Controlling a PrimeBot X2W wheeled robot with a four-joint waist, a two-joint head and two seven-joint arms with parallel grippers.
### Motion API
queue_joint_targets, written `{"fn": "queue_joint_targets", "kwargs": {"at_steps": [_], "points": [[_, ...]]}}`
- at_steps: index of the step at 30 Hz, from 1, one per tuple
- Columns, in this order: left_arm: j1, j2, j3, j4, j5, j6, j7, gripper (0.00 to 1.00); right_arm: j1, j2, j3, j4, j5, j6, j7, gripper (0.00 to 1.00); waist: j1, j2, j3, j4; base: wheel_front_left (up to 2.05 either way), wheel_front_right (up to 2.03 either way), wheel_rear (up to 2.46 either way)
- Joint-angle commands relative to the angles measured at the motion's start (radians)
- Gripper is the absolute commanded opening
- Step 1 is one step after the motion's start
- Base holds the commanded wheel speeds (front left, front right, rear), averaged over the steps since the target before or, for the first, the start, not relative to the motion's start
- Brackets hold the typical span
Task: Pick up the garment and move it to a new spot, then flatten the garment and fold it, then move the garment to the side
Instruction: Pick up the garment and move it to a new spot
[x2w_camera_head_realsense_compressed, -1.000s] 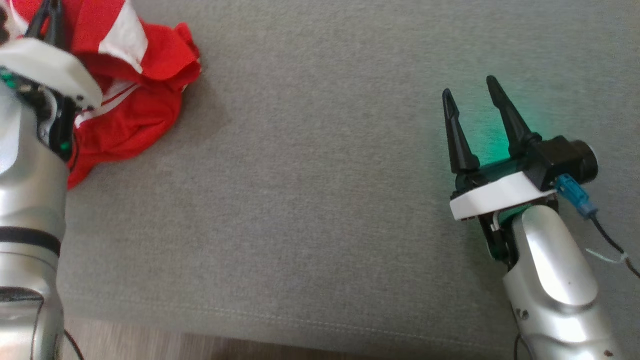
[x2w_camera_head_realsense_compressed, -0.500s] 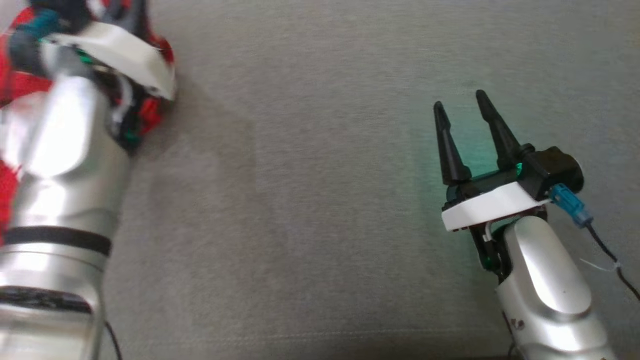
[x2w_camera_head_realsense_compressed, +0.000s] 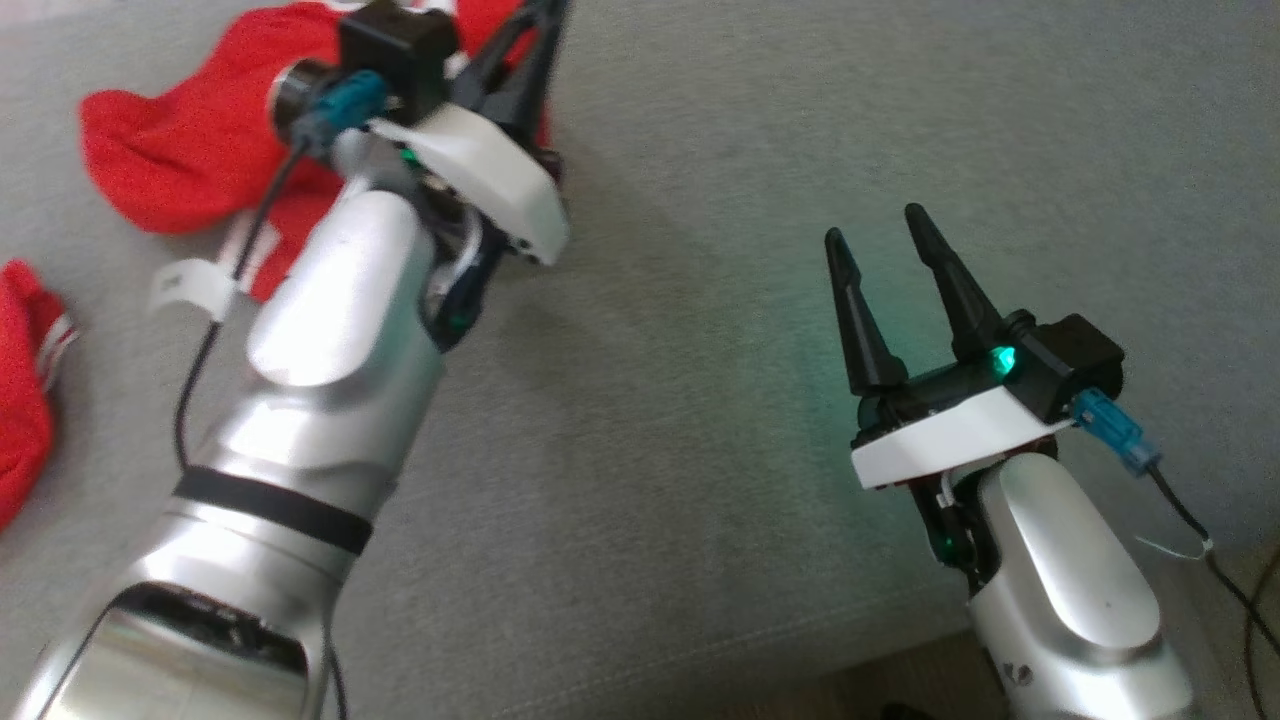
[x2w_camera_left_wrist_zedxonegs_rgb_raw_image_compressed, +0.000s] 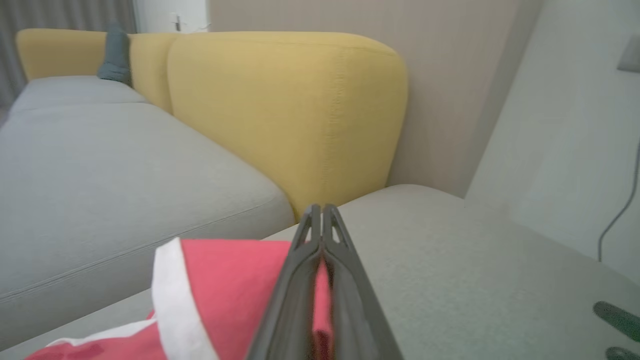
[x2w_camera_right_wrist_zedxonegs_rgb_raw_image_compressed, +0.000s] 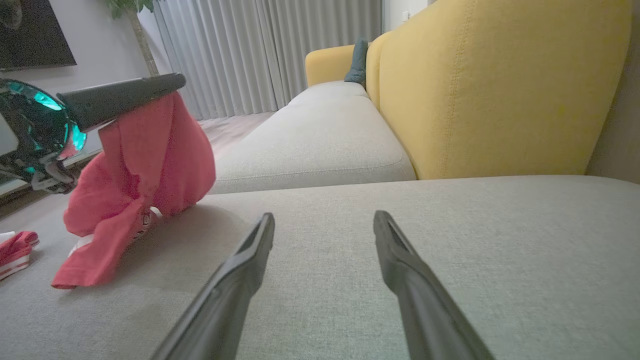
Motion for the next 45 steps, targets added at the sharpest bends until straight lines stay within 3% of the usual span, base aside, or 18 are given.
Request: {"fn": "queue_joint_targets", "kwargs": {"at_steps": [1,10,15,16,17,27,38,45], "points": [[-0.055,0.009,0.001,-0.055,-0.016,0.000,-0.012,0.00,0.001,0.008,0.029,-0.037,0.011,0.007,-0.002,1.00,0.0000,0.0000,0.007,-0.043,0.00,0.00,0.00],[-0.051,-0.007,-0.094,-0.185,-0.107,0.008,-0.012,0.00,-0.002,0.008,0.049,-0.050,0.031,0.007,-0.002,1.00,0.0000,0.0000,0.027,-0.078,0.00,0.00,0.00],[-0.005,-0.008,-0.098,-0.182,-0.096,0.061,-0.012,0.00,-0.002,0.008,0.041,-0.047,0.028,0.007,-0.002,1.00,0.0000,0.0000,0.033,-0.054,0.00,0.00,0.00],[0.010,-0.008,-0.090,-0.175,-0.087,0.072,-0.012,0.41,-0.002,0.008,0.037,-0.046,0.026,0.007,-0.002,1.00,0.0000,0.0000,0.032,-0.045,0.00,0.00,0.00],[0.029,-0.008,-0.079,-0.168,-0.079,0.080,-0.012,0.98,-0.002,0.008,0.034,-0.044,0.024,0.007,-0.002,1.00,0.0000,0.0000,0.032,-0.035,0.00,0.00,0.00],[0.299,0.033,0.114,-0.233,0.051,0.199,-0.012,1.00,0.005,0.008,0.009,-0.017,-0.015,0.007,-0.002,1.00,0.0000,0.0000,-0.009,0.086,0.00,0.00,0.00],[0.627,0.030,0.359,-0.415,0.154,0.256,-0.012,1.00,0.064,0.008,-0.033,0.033,-0.056,0.007,-0.002,1.00,0.0000,0.0000,-0.110,0.190,0.00,0.00,0.00],[0.791,0.006,0.436,-0.481,0.207,0.256,-0.012,1.00,0.114,0.008,-0.037,0.065,-0.069,0.007,-0.002,1.00,0.0000,0.0000,-0.173,0.222,0.00,0.00,0.00]]}}
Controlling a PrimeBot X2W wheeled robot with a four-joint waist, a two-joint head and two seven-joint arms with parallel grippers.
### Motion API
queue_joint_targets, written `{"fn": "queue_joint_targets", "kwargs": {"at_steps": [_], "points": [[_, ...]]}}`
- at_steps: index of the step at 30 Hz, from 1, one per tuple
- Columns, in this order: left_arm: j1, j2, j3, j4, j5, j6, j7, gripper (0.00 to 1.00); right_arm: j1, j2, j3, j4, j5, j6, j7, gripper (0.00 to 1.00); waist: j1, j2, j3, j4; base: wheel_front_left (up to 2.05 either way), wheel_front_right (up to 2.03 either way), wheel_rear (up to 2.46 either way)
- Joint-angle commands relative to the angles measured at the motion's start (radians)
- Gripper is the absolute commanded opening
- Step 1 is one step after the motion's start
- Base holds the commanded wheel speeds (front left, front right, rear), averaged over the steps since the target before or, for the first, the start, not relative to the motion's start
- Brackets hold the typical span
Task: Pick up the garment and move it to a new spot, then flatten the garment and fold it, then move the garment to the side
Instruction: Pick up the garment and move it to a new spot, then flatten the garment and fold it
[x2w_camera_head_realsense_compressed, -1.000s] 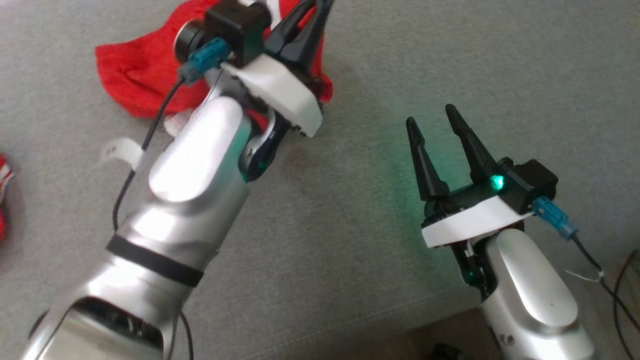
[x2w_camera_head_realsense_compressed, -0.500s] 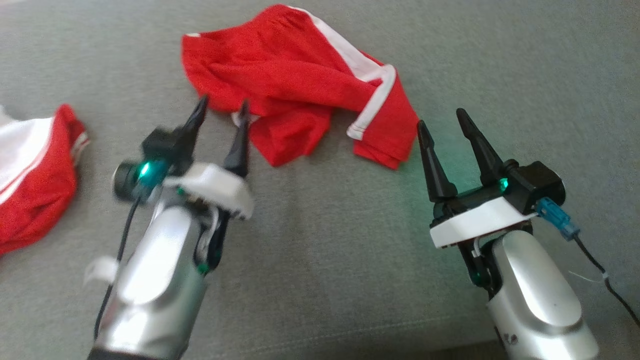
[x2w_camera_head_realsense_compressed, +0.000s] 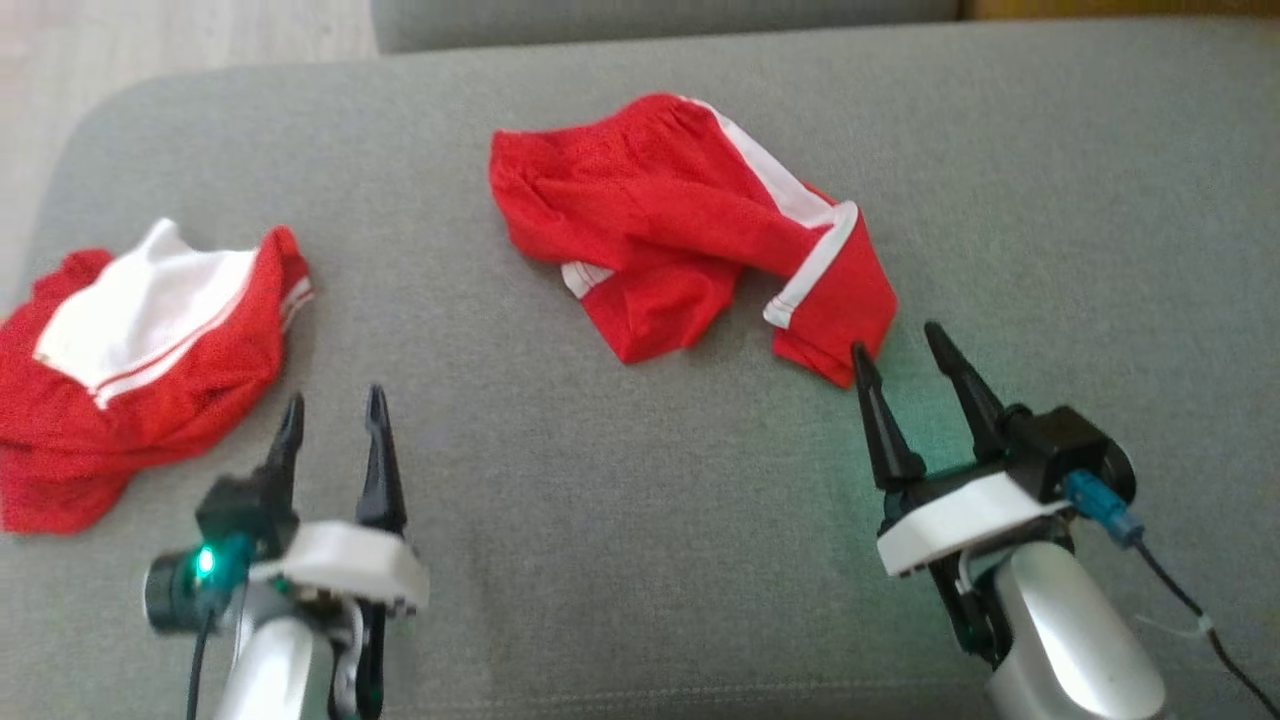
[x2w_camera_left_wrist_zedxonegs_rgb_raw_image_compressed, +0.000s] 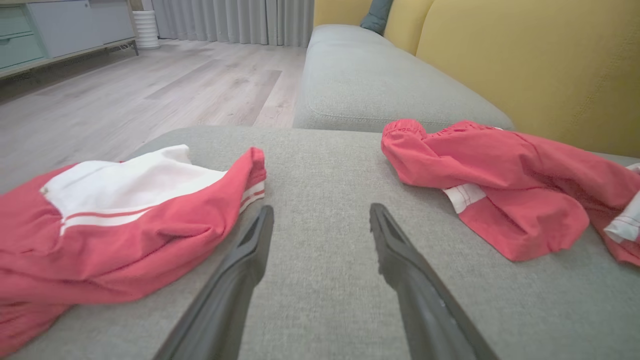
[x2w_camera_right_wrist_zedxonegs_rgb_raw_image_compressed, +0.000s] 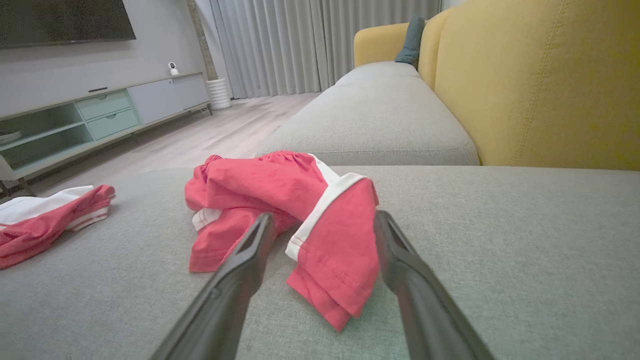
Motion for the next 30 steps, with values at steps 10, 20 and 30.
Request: {"fn": "queue_joint_targets", "kwargs": {"at_steps": [10,20,30], "points": [[0.099,-0.007,0.054,-0.075,0.041,-0.004,-0.005,1.00,0.041,0.006,0.015,-0.006,-0.008,0.007,-0.002,1.00,0.0000,0.0000,-0.072,0.028,0.00,0.00,0.00],[0.070,-0.008,0.000,-0.078,0.012,-0.010,-0.005,1.00,0.011,0.006,0.013,0.029,-0.016,0.007,-0.002,1.00,0.0000,0.0000,-0.040,0.086,0.00,0.00,0.00],[0.036,-0.008,-0.091,-0.064,-0.015,-0.019,-0.005,1.00,-0.116,0.006,-0.067,0.160,-0.050,0.007,-0.002,1.00,0.0000,0.0000,0.031,0.211,0.00,0.00,0.00]]}}
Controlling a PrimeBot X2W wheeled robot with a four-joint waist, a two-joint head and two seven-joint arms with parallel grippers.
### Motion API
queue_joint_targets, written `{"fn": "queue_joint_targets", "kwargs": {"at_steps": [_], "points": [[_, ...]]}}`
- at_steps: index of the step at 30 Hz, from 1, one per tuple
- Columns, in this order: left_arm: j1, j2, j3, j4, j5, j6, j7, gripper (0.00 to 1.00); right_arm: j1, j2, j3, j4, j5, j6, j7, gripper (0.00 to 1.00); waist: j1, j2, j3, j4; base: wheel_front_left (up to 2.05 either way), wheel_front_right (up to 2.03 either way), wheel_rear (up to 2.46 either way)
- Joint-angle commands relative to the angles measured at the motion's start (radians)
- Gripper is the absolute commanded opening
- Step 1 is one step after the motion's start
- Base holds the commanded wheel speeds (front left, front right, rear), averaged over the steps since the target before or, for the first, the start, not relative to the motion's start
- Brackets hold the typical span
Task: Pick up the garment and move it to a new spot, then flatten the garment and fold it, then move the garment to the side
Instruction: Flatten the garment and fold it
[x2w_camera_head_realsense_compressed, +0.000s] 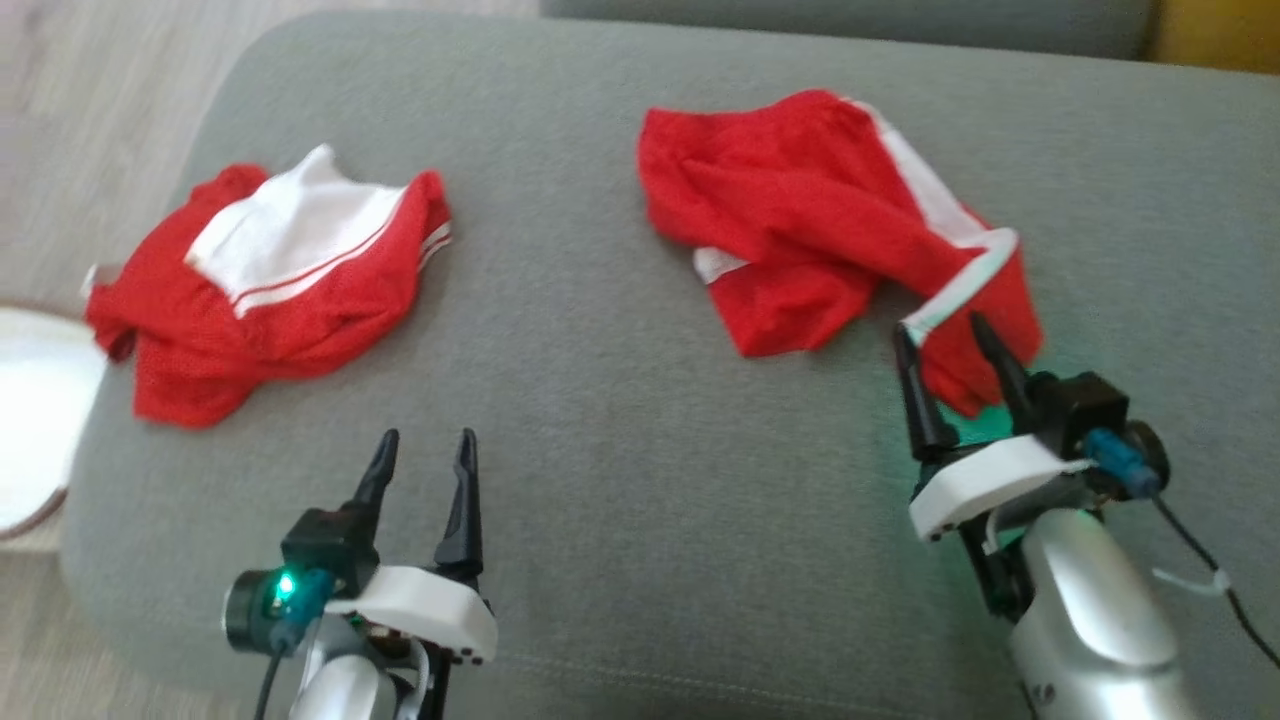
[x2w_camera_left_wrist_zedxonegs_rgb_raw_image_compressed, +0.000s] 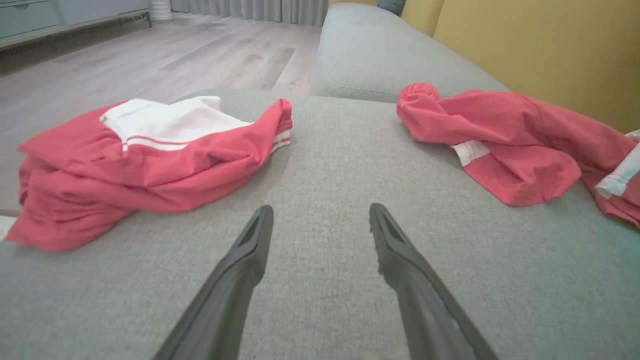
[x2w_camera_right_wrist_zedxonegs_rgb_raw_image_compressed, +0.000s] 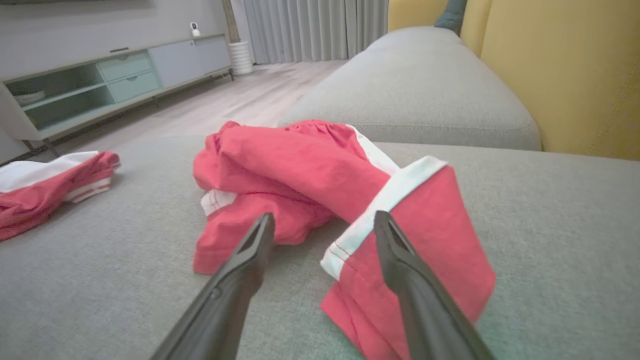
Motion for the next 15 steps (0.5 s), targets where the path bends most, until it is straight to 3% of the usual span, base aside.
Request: {"fn": "queue_joint_targets", "kwargs": {"at_steps": [1,8,15], "points": [[-0.042,0.003,0.021,-0.023,-0.008,-0.001,-0.005,1.00,-0.034,0.005,0.004,-0.008,-0.013,0.007,-0.003,1.00,0.0001,0.0000,0.029,0.035,0.00,0.00,0.00],[-0.059,0.003,-0.022,-0.015,-0.029,-0.004,-0.005,1.00,-0.080,0.005,-0.115,0.089,-0.077,0.007,-0.003,1.00,0.0001,0.0000,0.067,0.076,0.00,0.00,0.00],[-0.083,0.003,-0.062,-0.010,-0.046,-0.002,-0.005,1.00,-0.104,0.005,-0.153,0.118,-0.102,0.007,-0.003,1.00,0.0001,0.0000,0.092,0.082,0.00,0.00,0.00]]}}
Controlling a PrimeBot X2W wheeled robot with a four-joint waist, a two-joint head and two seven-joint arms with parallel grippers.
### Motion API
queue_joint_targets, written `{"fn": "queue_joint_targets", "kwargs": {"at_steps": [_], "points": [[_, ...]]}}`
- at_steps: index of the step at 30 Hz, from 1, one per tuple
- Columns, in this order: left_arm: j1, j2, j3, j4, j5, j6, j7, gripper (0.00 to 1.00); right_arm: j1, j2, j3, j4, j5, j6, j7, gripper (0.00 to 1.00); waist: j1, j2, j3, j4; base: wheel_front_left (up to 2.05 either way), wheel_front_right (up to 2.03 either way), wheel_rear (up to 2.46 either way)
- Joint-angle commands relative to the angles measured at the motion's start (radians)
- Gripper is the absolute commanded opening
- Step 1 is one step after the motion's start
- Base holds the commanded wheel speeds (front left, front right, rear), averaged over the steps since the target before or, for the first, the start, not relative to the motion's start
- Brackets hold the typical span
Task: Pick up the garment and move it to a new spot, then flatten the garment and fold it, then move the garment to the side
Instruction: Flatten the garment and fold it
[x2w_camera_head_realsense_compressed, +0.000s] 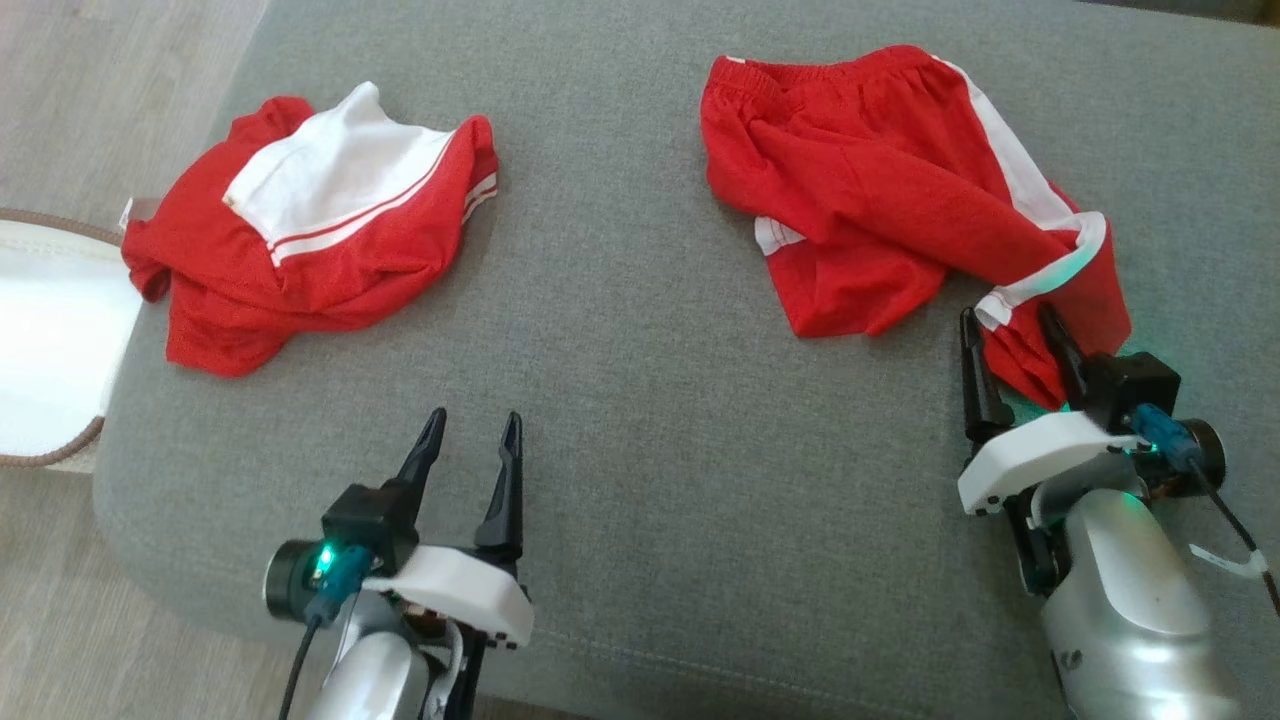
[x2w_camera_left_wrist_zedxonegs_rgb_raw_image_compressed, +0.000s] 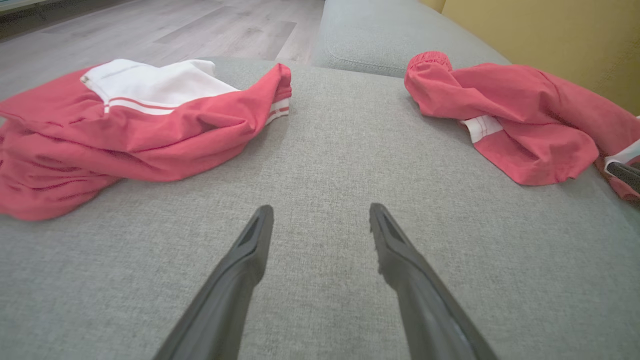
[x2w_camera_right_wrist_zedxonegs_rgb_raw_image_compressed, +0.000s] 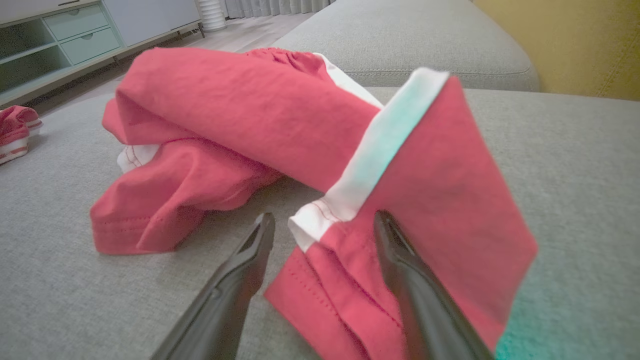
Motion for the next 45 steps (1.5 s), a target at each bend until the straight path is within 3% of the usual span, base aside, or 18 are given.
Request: {"fn": "queue_joint_targets", "kwargs": {"at_steps": [1,3,4,6,7,17,27,32,34,35,36,40,45], "points": [[-0.037,0.003,0.022,-0.027,-0.007,-0.001,-0.005,1.00,-0.026,0.006,0.019,-0.021,-0.007,0.007,-0.004,1.00,0.0000,0.0000,0.004,0.000,0.00,0.00,0.00],[-0.044,0.003,0.011,-0.027,-0.010,0.001,-0.005,1.00,-0.031,0.006,0.011,-0.016,-0.015,0.007,-0.004,1.00,0.0000,0.0000,0.010,0.001,0.00,0.00,0.00],[-0.046,0.003,0.008,-0.027,-0.011,0.001,-0.005,1.00,-0.033,0.006,0.008,-0.015,-0.016,0.007,-0.004,0.72,0.0000,0.0000,0.012,0.001,0.00,0.00,0.00],[-0.047,0.003,0.003,-0.025,-0.012,0.001,-0.005,1.00,-0.036,0.006,-0.002,-0.015,-0.017,0.007,-0.004,0.05,0.0000,0.0000,0.013,0.000,0.00,0.00,0.00],[-0.047,0.003,0.003,-0.023,-0.012,0.001,-0.005,1.00,-0.037,0.006,-0.006,-0.018,-0.018,0.007,-0.004,0.00,0.0000,0.0000,0.013,-0.001,0.00,0.00,0.00],[-0.026,0.003,0.021,-0.005,-0.010,-0.002,-0.005,1.00,-0.010,0.006,0.019,-0.161,0.008,0.007,-0.004,0.00,0.0000,0.0000,-0.043,-0.028,0.00,0.00,0.00],[0.045,0.003,0.072,0.005,0.005,-0.017,-0.005,1.00,0.104,0.006,0.041,-0.398,0.027,0.007,-0.004,0.00,0.0000,0.0000,-0.176,-0.137,0.00,0.00,0.00],[0.068,0.003,0.077,0.001,-0.002,-0.015,-0.005,1.00,0.189,0.006,0.025,-0.420,-0.009,0.007,-0.004,0.02,0.0000,0.0000,-0.213,-0.180,0.00,0.00,0.00],[0.074,0.003,0.075,-0.003,-0.006,-0.013,-0.005,1.00,0.218,0.006,0.003,-0.396,-0.035,0.007,-0.004,0.29,0.0000,0.0000,-0.217,-0.192,0.00,0.00,0.00],[0.075,0.003,0.074,-0.005,-0.008,-0.012,-0.005,1.00,0.230,0.006,-0.017,-0.377,-0.049,0.007,-0.004,0.53,0.0000,0.0000,-0.217,-0.197,0.00,0.00,0.00],[0.075,0.003,0.073,-0.005,-0.009,-0.011,-0.005,1.00,0.239,0.006,-0.040,-0.354,-0.067,0.007,-0.004,1.00,0.0000,0.0000,-0.214,-0.202,0.00,0.00,0.00],[0.053,0.003,0.066,-0.006,-0.012,-0.009,-0.005,1.00,0.233,0.006,-0.115,-0.315,-0.098,0.007,-0.004,1.00,0.0000,0.0000,-0.184,-0.216,0.00,0.00,0.00],[-0.035,0.003,0.049,0.002,-0.005,-0.019,-0.005,1.00,0.195,0.006,-0.120,-0.333,-0.066,0.007,-0.004,1.00,0.0000,0.0000,-0.123,-0.243,0.00,0.00,0.00]]}}
